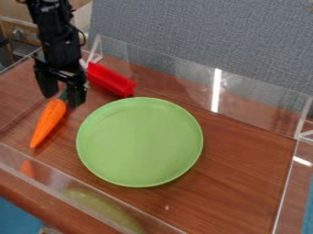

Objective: Put the carrot on the right side

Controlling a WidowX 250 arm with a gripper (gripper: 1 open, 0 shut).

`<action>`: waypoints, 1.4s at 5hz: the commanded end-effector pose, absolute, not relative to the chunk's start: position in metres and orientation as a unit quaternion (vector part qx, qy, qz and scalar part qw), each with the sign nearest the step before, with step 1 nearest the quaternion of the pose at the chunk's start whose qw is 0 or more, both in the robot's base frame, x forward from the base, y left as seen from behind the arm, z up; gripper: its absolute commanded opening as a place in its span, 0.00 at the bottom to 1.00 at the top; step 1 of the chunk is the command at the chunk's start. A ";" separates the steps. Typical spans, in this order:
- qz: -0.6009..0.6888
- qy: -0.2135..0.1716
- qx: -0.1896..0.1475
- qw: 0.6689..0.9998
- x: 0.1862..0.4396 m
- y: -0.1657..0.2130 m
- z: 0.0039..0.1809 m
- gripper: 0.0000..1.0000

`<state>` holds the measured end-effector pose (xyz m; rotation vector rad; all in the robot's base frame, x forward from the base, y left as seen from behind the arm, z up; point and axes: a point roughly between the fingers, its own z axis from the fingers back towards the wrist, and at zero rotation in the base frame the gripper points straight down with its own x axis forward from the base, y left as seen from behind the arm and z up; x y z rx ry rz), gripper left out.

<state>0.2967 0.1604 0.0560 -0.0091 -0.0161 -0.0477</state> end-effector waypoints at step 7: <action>0.065 -0.045 -0.018 0.997 0.297 0.143 0.106 0.00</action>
